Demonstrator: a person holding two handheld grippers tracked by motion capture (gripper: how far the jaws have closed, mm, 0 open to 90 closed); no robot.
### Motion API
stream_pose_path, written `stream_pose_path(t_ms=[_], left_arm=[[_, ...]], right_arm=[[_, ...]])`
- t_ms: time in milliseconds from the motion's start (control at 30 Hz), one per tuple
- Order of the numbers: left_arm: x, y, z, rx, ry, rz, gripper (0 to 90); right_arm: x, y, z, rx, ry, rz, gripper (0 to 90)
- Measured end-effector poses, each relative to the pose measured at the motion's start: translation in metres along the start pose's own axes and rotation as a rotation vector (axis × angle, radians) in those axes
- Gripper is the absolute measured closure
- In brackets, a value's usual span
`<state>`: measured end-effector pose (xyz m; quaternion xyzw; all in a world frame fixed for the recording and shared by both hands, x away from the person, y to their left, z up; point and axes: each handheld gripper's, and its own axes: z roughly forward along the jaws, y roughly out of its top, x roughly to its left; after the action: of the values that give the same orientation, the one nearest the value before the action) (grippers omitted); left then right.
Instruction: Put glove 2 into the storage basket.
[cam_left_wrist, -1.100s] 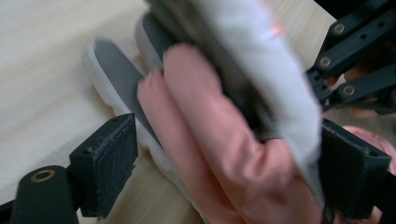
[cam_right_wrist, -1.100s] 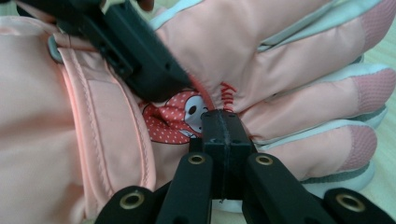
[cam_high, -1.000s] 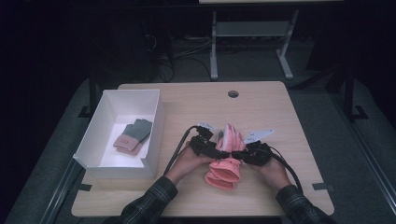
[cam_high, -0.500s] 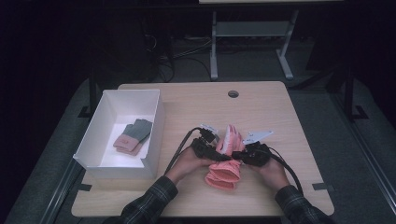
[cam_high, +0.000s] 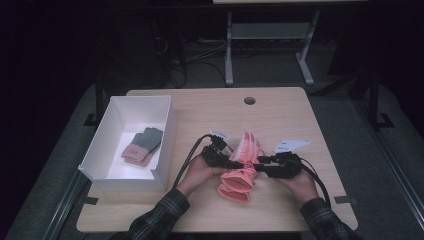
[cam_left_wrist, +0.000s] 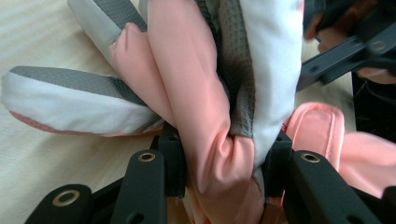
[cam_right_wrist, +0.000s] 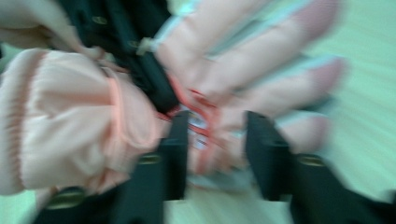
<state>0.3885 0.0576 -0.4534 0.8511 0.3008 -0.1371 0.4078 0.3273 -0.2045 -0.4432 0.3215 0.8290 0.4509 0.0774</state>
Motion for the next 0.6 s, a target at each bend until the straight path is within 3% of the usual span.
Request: stream_pose_path(t_ms=[100, 233, 433, 600], left_arm=[[-0.006, 0.006, -0.014, -0.032, 0.045, 0.008, 61.8], [-0.015, 0.017, -0.036, -0.05, 0.072, 0.015, 61.9], [-0.029, 0.037, -0.07, -0.086, 0.098, 0.032, 61.8], [-0.038, 0.051, -0.11, -0.134, 0.105, 0.042, 61.8]], right_arm=[[-0.01, -0.007, -0.014, -0.044, -0.07, 0.023, 36.4], [-0.027, -0.018, -0.018, -0.033, -0.141, 0.082, 18.6], [-0.039, -0.029, -0.002, 0.038, -0.192, 0.097, 13.4], [-0.039, -0.033, 0.007, 0.069, -0.204, 0.092, 13.2]])
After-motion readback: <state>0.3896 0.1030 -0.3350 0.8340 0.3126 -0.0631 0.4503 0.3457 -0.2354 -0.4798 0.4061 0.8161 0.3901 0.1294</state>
